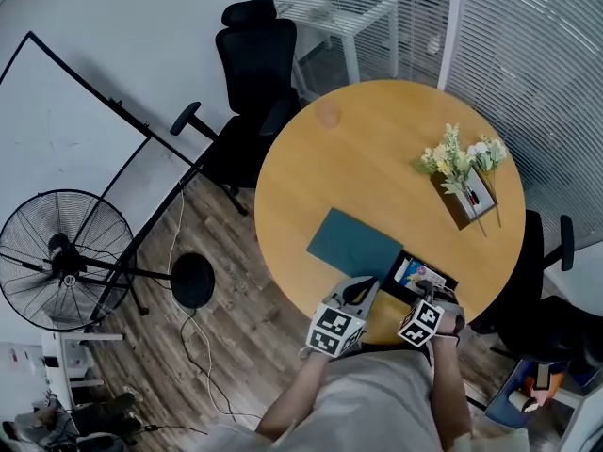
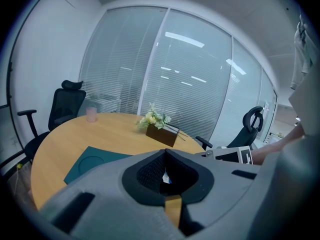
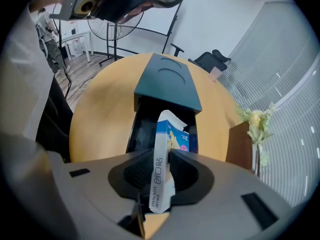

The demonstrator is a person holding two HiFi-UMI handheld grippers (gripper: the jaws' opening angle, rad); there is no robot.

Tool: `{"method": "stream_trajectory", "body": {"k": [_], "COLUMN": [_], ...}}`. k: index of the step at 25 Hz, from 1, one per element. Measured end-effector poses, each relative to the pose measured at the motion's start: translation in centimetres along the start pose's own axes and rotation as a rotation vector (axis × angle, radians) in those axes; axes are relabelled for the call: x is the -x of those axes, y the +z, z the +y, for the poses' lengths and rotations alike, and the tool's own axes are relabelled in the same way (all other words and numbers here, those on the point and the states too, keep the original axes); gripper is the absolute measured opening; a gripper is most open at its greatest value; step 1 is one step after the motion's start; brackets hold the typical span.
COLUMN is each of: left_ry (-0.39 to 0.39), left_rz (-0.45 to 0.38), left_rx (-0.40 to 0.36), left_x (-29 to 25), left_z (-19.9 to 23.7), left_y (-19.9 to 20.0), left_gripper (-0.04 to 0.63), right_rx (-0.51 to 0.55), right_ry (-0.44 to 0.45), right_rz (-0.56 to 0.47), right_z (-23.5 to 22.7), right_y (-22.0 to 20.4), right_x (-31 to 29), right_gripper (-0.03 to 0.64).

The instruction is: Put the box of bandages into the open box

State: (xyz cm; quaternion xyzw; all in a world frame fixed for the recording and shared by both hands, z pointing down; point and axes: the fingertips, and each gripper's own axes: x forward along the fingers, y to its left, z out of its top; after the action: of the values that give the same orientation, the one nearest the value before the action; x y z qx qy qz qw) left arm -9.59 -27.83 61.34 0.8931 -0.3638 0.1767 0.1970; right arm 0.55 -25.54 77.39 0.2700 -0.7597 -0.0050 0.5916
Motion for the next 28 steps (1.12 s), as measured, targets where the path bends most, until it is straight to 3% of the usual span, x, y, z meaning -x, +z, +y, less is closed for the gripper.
{"method": "stream_trajectory", "body": {"k": [12,28], "left_ry": [0.012,0.045], "left_rz": [-0.017,-0.056], "left_rx": [-0.008,-0.002], "left_x": [0.4,1.8], "left_z": [0.0,-0.3], "left_y": [0.8,1.5], "left_gripper": [0.009,0.009], "right_rx": [-0.012,-0.114], "right_ry": [0.053,0.102], "right_rz": [0.011,0.002], "right_z": [0.6,-0.1], "right_y": [-0.4,-0.5], "right_x": [-0.9,-1.5], "right_gripper": [0.104,0.15]}}
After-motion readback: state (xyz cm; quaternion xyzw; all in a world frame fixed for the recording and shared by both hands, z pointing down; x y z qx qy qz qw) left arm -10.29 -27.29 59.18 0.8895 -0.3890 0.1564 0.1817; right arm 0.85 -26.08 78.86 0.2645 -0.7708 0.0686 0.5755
